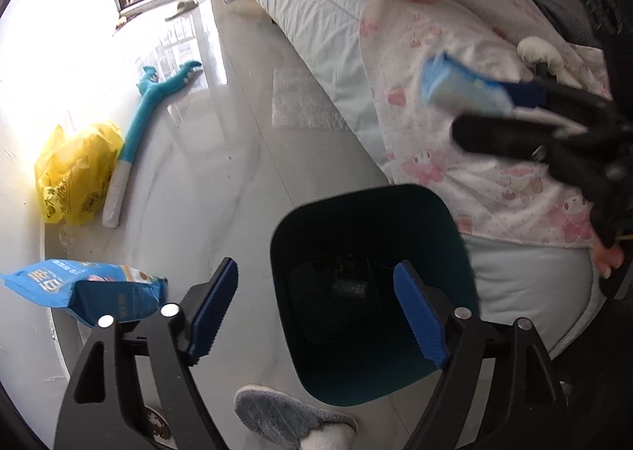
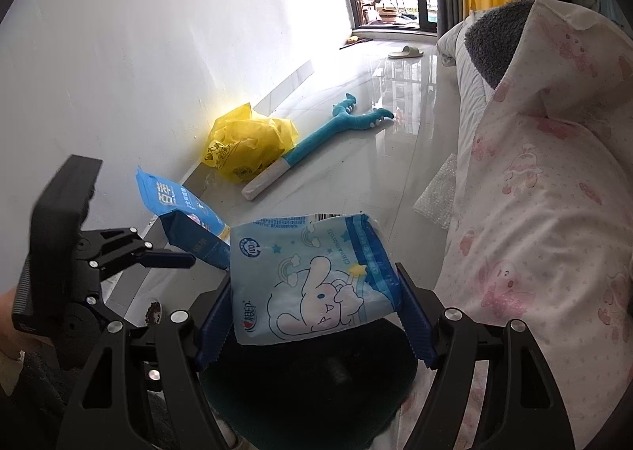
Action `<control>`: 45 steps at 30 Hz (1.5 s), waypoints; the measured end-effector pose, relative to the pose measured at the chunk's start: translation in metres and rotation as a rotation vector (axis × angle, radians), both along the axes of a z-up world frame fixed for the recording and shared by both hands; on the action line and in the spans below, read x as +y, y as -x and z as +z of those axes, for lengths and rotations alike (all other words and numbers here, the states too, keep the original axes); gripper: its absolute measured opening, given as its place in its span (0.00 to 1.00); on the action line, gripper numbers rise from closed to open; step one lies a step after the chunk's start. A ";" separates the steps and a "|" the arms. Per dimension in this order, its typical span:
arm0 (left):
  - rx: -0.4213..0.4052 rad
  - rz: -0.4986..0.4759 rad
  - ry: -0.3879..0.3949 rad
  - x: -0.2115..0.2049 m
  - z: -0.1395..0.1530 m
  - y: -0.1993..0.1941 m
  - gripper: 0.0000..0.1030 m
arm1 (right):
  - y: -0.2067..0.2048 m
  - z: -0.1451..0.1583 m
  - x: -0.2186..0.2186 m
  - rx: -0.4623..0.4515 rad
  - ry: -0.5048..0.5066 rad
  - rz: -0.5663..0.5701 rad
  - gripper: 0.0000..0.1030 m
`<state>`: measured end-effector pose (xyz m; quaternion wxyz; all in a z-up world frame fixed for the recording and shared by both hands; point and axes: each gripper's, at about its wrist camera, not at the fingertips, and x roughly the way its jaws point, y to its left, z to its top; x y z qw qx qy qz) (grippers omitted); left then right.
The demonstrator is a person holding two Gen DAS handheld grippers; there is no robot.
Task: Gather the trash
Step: 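Open both tools to drop the blue pack and bubble wrap into the bin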
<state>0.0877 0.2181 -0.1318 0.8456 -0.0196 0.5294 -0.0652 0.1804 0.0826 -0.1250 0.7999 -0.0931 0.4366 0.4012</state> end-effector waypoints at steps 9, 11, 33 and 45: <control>-0.218 0.094 0.001 0.028 0.040 0.014 0.90 | 0.003 -0.028 0.016 0.049 0.078 0.017 0.73; -0.252 0.111 0.010 0.034 0.047 0.017 0.90 | 0.004 -0.034 0.021 0.059 0.091 0.024 0.73; -0.507 0.194 0.066 0.046 0.102 0.031 0.92 | 0.020 -0.091 0.036 0.155 0.327 0.108 0.73; -0.587 0.168 0.056 0.011 0.125 0.020 0.92 | 0.033 -0.075 0.021 0.150 0.335 0.153 0.85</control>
